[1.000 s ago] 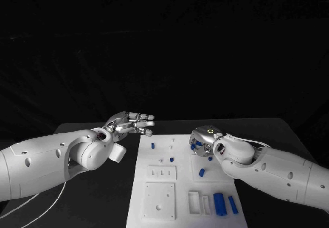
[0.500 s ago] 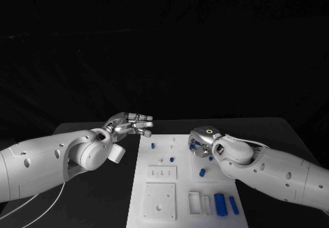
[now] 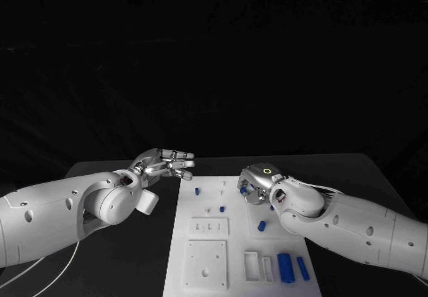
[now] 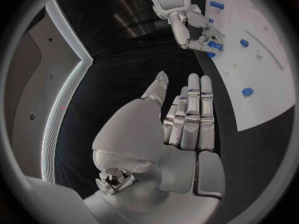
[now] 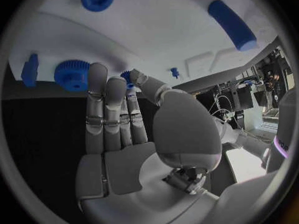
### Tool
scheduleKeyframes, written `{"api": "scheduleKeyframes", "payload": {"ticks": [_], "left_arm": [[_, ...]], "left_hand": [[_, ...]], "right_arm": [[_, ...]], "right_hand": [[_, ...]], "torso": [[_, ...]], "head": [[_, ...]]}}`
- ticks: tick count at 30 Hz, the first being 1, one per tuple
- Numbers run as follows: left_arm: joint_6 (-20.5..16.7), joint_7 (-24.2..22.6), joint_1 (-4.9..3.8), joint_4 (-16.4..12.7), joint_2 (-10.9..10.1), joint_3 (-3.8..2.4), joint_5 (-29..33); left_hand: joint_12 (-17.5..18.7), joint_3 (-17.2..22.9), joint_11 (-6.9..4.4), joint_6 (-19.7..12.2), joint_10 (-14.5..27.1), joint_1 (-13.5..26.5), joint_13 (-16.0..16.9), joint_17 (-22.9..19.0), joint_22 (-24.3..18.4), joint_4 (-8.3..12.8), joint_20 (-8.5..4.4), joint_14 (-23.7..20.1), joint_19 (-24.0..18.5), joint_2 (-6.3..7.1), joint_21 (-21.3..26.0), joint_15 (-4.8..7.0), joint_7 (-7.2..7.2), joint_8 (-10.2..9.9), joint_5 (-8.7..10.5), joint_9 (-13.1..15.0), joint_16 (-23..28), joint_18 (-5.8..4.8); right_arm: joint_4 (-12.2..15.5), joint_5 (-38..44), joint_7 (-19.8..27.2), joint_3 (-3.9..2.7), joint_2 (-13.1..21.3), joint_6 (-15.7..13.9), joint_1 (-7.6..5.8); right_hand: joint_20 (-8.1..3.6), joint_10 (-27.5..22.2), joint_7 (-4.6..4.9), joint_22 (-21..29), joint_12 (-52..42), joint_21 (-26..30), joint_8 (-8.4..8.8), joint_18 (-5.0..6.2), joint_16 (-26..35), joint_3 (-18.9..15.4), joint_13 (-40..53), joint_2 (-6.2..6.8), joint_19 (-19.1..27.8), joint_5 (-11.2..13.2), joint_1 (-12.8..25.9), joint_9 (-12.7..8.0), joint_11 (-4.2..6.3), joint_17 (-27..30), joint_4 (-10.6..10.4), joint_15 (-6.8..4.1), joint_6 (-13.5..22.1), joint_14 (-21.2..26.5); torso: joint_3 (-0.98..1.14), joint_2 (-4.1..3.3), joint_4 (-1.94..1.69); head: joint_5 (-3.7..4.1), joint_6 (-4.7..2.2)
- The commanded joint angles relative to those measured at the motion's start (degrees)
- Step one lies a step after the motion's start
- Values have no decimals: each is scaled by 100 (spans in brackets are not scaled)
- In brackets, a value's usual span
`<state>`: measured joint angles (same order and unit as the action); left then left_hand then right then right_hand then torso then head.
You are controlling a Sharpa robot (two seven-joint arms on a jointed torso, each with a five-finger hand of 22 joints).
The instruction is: Assemble the parts on the task board
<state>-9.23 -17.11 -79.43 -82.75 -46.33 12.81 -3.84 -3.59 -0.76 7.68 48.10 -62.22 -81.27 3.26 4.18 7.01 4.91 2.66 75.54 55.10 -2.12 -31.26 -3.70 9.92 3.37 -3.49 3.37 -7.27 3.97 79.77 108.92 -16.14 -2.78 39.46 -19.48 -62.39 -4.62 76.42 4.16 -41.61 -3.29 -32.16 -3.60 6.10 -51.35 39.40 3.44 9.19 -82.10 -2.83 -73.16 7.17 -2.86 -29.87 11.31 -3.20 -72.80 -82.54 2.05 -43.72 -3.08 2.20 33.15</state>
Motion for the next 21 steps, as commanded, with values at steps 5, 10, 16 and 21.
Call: {"api": "scheduleKeyframes", "payload": {"ticks": [5, 10, 16, 21], "left_arm": [[77, -65, -11, 15, 32, -6, 2], [100, -82, -11, 29, 51, -6, -9], [137, -98, -11, 41, 58, -7, -62], [156, -108, -11, 52, 69, -7, -76]], "left_hand": [[18, -25, -2, -81, 63, -59, 10, -11, -21, 62, 24, -33, -45, 46, -44, -28, -7, -14, 20, -9, 24, 20], [17, -23, -3, -78, 62, -73, 10, -10, -29, 74, 24, -35, -47, 52, -47, -27, -7, -13, 15, -8, 25, 23], [17, -15, 2, -93, 68, -121, 10, -13, -29, 140, 25, -45, -66, 98, -69, -31, -3, -13, 19, -9, 37, 22], [16, -60, 4, -99, 68, -66, 11, -16, -57, 114, 41, -65, -82, 120, -40, -44, -5, -14, 53, -9, 62, 14]], "right_arm": [[47, 180, -361, -36, -85, -423, -5], [-41, 194, -440, -52, -214, -519, -9], [-239, 222, -447, -60, -449, -597, -13], [-366, 234, -476, -63, -590, -669, -13]], "right_hand": [[-45, 278, 0, -92, -13, 46, -9, 8, 31, 36, 26, -64, 0, 3, -41, 22, 191, -27, -16, -39, -54, -9], [-48, 277, -1, -165, -15, 81, -8, 1, 44, 33, 25, -56, -10, 5, -44, 5, 193, -40, -25, -40, -59, -15], [-48, 275, -2, -233, -13, 113, -7, 4, 57, 44, 26, -51, -8, 3, -47, -4, 191, -47, -20, -40, -61, -15], [-49, 277, -1, -293, -14, 138, -8, 9, 64, 63, 27, -48, -14, 1, -46, -7, 190, -53, -16, -42, -64, -14]], "torso": [[-9, -31, -51], [-28, -42, -83], [-24, -57, -81], [-21, -61, -96]], "head": [[62, -22], [74, -59], [56, -71], [36, -71]]}}
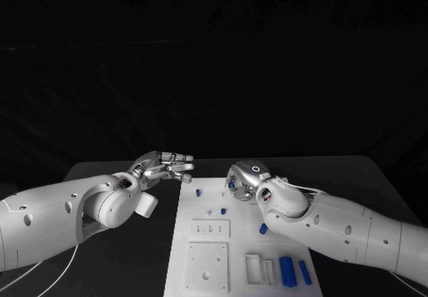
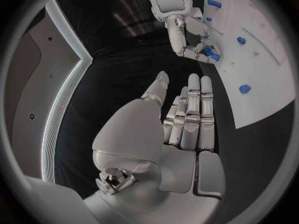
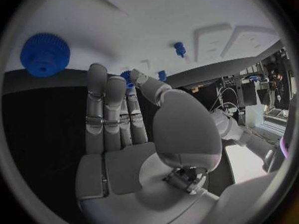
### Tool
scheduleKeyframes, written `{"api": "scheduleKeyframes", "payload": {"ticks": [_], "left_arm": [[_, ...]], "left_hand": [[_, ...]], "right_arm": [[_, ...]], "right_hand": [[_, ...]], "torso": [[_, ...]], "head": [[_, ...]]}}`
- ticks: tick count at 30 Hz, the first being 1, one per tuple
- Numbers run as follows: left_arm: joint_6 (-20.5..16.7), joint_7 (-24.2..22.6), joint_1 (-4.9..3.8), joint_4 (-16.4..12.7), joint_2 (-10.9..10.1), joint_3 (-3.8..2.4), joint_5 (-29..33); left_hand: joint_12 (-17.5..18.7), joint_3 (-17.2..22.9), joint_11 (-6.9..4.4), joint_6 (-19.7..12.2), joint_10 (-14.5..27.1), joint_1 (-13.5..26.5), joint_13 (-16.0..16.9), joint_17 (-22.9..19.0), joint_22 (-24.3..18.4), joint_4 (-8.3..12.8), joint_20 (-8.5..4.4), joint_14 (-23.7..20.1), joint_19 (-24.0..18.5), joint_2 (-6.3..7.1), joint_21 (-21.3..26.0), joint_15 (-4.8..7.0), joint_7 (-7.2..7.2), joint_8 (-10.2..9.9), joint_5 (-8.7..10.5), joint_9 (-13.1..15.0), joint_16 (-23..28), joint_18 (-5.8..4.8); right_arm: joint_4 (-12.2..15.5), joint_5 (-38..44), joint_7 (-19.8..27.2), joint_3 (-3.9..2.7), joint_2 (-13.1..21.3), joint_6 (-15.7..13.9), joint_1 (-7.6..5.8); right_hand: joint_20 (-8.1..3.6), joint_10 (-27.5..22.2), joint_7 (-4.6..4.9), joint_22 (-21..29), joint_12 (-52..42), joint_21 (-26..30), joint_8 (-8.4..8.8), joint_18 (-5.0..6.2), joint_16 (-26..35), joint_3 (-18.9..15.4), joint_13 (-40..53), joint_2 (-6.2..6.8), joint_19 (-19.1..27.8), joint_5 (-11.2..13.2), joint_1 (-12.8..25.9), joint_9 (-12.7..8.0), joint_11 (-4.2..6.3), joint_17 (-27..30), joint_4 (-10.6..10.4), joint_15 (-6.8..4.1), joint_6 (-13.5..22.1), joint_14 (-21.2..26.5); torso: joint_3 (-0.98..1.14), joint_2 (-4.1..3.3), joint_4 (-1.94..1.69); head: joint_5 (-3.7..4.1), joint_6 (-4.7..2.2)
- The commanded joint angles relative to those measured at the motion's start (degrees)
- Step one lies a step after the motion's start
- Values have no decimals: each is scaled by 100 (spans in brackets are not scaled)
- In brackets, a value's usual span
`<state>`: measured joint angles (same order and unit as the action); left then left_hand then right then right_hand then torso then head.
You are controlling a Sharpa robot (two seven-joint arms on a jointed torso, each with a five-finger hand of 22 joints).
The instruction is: Assemble the parts on the task board
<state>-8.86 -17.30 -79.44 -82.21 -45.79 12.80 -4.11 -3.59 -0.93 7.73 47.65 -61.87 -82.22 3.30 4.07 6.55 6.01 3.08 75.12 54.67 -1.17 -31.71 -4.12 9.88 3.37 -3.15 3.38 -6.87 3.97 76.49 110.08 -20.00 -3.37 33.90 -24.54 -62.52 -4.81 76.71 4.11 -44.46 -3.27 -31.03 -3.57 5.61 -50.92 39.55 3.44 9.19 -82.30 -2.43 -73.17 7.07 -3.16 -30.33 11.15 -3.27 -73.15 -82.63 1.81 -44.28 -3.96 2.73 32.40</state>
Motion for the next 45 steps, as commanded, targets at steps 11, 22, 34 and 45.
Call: {"api": "scheduleKeyframes", "payload": {"ticks": [11, 22, 34, 45], "left_arm": [[131, -74, -11, 17, 23, -6, -79], [131, -64, -11, 8, 21, -6, -90], [132, -57, -12, 15, 33, -6, -93], [142, -55, -12, 23, 52, -6, -94]], "left_hand": [[16, -52, -1, -54, 31, 6, 6, -4, -26, 20, -1, -19, -29, 33, 15, -1, -1, -13, 20, -9, 32, 16], [16, -52, -1, -54, 31, 6, 6, -4, -26, 20, -1, -19, -29, 33, 15, -1, -1, -13, 20, -9, 32, 16], [16, -80, -1, -47, 31, -3, 6, -3, -73, 21, -2, -6, -4, 28, 43, -3, -1, -12, 21, -8, 62, 14], [17, -88, 0, -66, 34, -9, 6, -3, -105, 20, -2, -4, 6, 16, 55, -4, 0, -14, 21, -10, 78, 13]], "right_arm": [[-200, 111, -151, -6, -223, -284, 1], [-354, 108, -147, -5, -368, -238, 4], [-475, 121, -150, -2, -467, -123, 18], [-609, 108, -108, 6, -545, -47, 30]], "right_hand": [[-33, 247, 3, -151, -15, 87, -10, 69, 26, 70, 27, -50, -17, -40, -31, 10, 219, -14, 16, -41, -29, -3], [-33, 245, 4, -219, -16, 121, -11, 72, 30, 71, 28, -50, -19, -43, -29, 13, 218, -15, 25, -42, -26, -3], [-32, 242, 4, -262, -15, 150, -11, 76, 33, 61, 29, -62, -24, -45, -26, 15, 216, -12, 45, -42, -26, -2], [-29, 236, 6, -302, -15, 189, -10, 76, 41, 50, 29, -74, -26, -46, -16, 13, 214, -7, 61, -39, -21, 0]], "torso": [[6, -18, -14], [-3, -30, -19], [-2, -43, -11], [-1, -41, -24]], "head": [[-46, -6], [-63, -5], [-135, 19], [-128, 40]]}}
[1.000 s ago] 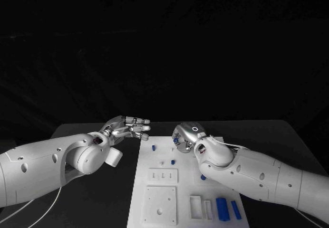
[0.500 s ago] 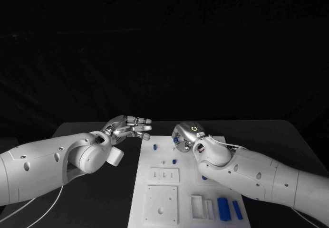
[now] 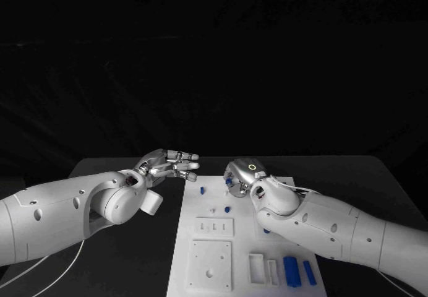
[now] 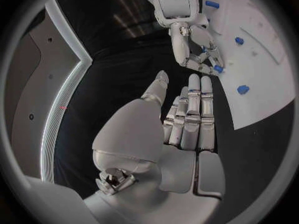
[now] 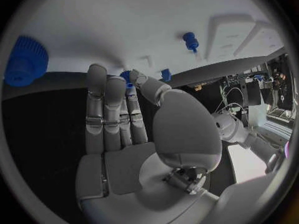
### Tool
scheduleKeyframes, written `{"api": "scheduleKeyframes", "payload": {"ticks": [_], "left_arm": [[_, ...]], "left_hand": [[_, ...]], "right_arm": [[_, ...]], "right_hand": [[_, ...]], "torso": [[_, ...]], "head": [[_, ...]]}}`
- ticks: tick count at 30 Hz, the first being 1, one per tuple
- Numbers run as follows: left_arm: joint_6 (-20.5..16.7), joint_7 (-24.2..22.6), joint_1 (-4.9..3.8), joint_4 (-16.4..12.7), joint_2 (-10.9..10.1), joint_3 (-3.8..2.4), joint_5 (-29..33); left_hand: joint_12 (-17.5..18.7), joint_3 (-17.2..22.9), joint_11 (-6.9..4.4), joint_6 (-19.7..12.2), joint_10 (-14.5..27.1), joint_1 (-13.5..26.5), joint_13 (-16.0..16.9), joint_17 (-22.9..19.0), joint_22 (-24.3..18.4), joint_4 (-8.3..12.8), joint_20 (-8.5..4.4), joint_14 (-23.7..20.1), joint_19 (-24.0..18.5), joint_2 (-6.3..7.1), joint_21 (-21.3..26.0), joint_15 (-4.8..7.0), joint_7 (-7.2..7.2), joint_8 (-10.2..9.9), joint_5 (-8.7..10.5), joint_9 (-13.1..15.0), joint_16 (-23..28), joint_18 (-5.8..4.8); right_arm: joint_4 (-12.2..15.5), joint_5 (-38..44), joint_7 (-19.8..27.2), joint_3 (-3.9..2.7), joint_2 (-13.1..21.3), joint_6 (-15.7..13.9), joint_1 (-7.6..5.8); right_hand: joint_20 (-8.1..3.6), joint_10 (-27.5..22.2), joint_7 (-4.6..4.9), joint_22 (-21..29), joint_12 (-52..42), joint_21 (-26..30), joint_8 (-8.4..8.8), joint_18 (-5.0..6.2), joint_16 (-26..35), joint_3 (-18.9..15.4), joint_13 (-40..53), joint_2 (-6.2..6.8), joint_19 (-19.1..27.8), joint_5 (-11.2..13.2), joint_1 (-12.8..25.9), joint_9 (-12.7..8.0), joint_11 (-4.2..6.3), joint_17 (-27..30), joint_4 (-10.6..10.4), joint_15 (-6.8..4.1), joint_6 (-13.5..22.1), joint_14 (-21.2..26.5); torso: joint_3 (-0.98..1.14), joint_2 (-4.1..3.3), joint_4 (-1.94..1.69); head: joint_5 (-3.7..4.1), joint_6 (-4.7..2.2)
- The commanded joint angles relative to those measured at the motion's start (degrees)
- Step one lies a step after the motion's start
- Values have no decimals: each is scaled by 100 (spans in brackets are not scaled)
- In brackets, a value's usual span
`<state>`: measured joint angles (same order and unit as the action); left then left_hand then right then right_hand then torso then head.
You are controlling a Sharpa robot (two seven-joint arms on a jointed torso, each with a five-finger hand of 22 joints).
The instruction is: Assemble the parts on the task board
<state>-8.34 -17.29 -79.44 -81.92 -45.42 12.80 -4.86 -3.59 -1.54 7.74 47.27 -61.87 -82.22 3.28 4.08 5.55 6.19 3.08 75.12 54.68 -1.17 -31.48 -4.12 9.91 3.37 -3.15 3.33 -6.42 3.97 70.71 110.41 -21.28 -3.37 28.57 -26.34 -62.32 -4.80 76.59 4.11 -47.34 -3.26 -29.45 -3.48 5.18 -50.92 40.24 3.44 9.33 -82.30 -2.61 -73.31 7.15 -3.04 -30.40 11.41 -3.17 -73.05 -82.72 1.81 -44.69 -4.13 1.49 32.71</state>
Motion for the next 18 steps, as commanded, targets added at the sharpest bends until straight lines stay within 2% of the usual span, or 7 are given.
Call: {"api": "scheduleKeyframes", "payload": {"ticks": [1, 13, 16, 18], "left_arm": [[90, -56, -11, -6, 16, -6, -19], [85, -52, -11, 0, 31, -6, -19], [82, -50, -11, 1, 33, -6, -19], [76, -47, -11, 1, 33, -6, -19]], "left_hand": [[17, -27, -1, -28, 35, -9, 8, -5, -5, 3, -1, -4, 6, 16, 32, -4, -2, -14, 21, -5, 34, 12], [17, -27, -1, -28, 35, -9, 8, -5, -5, 3, -1, -4, 6, 16, 32, -4, -2, -14, 21, -5, 34, 12], [17, -27, -1, -28, 35, -9, 8, -5, -5, 3, -1, -4, 6, 16, 32, -4, -2, -14, 21, -5, 34, 12], [17, -30, 0, -37, 39, -7, 8, -5, -15, 1, 0, -4, 7, 16, 33, -5, -1, -14, 21, -6, 38, 13]], "right_arm": [[-42, 72, 26, 9, -20, 139, 12], [-173, 24, 69, 28, -94, 234, 16], [-201, -36, 100, 32, -104, 216, 16], [-204, -97, 133, 33, -102, 152, 16]], "right_hand": [[-29, 245, 7, -20, -16, 38, -18, 119, 43, -21, 29, -90, -27, -29, 0, 5, 201, 1, 37, -48, -28, 9], [-18, 206, 19, -90, -14, 128, -16, 115, 73, -38, 28, -117, -31, -31, 30, -4, 190, 19, 64, -35, 4, 10], [9, 14, 68, -97, -10, 160, -6, 114, 91, -72, 15, -99, -27, -30, 67, -46, 134, 31, 49, 4, 173, 11], [46, -273, 120, -88, -7, 190, 3, 123, 96, -191, 2, -23, -43, -49, 171, -118, 56, 38, -4, 55, 408, 3]], "torso": [[0, -1, -7], [-9, -6, -2], [-7, -6, -5], [-8, -4, -4]], "head": [[-12, 12], [-19, 21], [-19, 15], [-19, 16]]}}
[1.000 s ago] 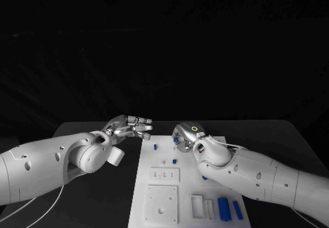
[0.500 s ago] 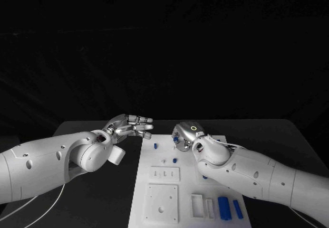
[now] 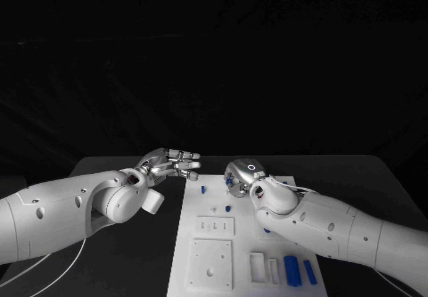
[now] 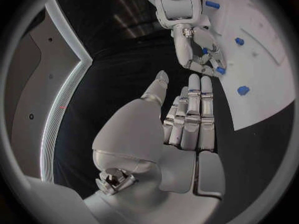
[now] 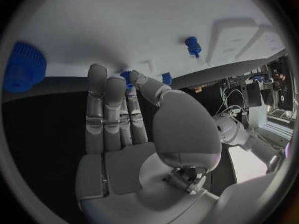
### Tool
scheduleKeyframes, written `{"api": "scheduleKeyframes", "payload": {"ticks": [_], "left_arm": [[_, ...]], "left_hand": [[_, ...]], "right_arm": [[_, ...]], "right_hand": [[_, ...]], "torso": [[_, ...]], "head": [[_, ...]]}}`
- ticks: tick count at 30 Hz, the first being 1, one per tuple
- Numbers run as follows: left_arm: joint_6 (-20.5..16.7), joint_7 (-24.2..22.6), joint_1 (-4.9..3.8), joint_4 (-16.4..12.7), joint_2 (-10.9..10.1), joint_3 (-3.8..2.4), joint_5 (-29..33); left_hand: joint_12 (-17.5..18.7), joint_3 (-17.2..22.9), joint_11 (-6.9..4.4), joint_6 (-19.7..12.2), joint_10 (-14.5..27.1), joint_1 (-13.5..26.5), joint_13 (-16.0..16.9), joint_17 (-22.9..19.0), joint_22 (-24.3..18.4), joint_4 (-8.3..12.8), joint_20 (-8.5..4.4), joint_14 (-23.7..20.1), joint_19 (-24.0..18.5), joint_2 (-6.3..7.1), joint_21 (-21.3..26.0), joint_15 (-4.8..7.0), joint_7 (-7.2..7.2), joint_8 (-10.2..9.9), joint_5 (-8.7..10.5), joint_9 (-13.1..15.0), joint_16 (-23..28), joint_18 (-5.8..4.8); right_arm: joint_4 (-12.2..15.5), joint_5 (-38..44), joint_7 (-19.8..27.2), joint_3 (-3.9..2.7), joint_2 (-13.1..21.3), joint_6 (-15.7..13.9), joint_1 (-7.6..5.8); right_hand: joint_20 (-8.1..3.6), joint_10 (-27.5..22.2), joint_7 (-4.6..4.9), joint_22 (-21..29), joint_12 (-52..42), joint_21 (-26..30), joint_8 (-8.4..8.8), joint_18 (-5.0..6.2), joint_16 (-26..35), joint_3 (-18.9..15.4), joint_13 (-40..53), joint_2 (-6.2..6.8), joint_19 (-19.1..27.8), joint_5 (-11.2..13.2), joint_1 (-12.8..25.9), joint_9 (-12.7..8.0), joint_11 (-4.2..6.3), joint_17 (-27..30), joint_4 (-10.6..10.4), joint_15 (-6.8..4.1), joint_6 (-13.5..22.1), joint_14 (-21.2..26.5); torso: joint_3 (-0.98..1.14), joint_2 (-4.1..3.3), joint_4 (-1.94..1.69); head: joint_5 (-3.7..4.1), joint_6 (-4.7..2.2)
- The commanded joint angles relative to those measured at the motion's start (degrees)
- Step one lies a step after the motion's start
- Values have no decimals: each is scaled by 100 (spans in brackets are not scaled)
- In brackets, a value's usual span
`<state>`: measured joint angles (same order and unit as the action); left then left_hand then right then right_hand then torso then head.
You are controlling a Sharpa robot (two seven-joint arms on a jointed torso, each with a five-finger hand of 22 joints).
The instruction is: Assemble the parts on the task board
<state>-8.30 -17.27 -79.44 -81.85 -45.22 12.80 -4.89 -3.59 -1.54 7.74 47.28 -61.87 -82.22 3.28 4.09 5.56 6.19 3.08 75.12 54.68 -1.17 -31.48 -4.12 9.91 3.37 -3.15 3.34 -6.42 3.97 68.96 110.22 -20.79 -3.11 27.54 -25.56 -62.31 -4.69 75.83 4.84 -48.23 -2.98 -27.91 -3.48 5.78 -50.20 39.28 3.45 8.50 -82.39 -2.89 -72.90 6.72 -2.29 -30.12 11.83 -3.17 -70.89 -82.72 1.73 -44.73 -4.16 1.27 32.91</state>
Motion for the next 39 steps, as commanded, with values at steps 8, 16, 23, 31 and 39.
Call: {"api": "scheduleKeyframes", "payload": {"ticks": [8, 16, 23, 31, 39], "left_arm": [[10, -53, -11, -2, 2, -6, -15], [-49, -66, -11, 5, -18, -5, -6], [-61, -70, -10, 29, -38, -4, 0], [-57, -78, -10, 44, -65, -4, 3], [-27, -75, -9, 54, -79, -3, 3]], "left_hand": [[18, -35, 22, -116, 79, -2, 9, -21, -41, -4, 25, -147, 12, 37, 40, -56, 10, -19, 20, -11, 119, 30], [15, 8, 64, -253, 152, -1, 10, -13, -74, -23, 149, -476, -26, 90, 77, -163, 33, -24, 21, -16, 172, 146], [15, 45, 68, -269, 162, -11, 10, -14, -85, -37, 159, -500, -22, 110, 80, -165, 36, -23, 20, -16, 126, 160], [15, 45, 68, -269, 162, -11, 10, -14, -85, -37, 159, -500, -22, 110, 80, -165, 36, -23, 20, -16, 126, 160], [15, 76, 68, -285, 164, -61, 9, -15, -75, 1, 151, -498, -21, 119, 49, -159, 38, -24, 17, -17, 108, 165]], "right_arm": [[128, -251, 194, 9, 97, -298, 17], [500, -312, 214, -1, 424, -432, 16], [1072, -540, 255, -219, 1010, -348, 12], [1464, -841, 368, -484, 1651, 3, 12], [1433, -942, 442, -591, 1909, 753, 12]], "right_hand": [[242, -1113, 34, 223, -35, 345, -11, 233, 62, -1364, 8, 418, -178, -35, -19, -297, -257, 87, -22, 224, 919, 4], [264, -1169, 3, 348, -37, 544, -8, 262, 53, -1908, 11, 384, -307, -116, -181, -305, -274, 134, -148, 235, 1013, 5], [214, -547, 121, 200, -25, 488, -9, 182, -54, -1127, 3, 378, -322, -315, 26, -305, -137, 81, -172, 177, 888, -12], [20, 576, 97, 50, -24, 457, -17, -24, -98, -1275, 153, 529, -263, -302, 161, -300, 166, -11, -463, -22, 827, 12], [-91, -482, 85, -481, -3534, 225, -11, -156, -782, -2735, 4660, 391, -164, -1004, -28, -275, 304, -1228, -542, -85, 1078, 205]], "torso": [[9, 3, 14], [10, 8, 16], [32, 43, 88], [56, 76, 168], [76, 82, 182]], "head": [[2, -25], [12, -61], [-65, -97], [-42, -109], [-35, -126]]}}
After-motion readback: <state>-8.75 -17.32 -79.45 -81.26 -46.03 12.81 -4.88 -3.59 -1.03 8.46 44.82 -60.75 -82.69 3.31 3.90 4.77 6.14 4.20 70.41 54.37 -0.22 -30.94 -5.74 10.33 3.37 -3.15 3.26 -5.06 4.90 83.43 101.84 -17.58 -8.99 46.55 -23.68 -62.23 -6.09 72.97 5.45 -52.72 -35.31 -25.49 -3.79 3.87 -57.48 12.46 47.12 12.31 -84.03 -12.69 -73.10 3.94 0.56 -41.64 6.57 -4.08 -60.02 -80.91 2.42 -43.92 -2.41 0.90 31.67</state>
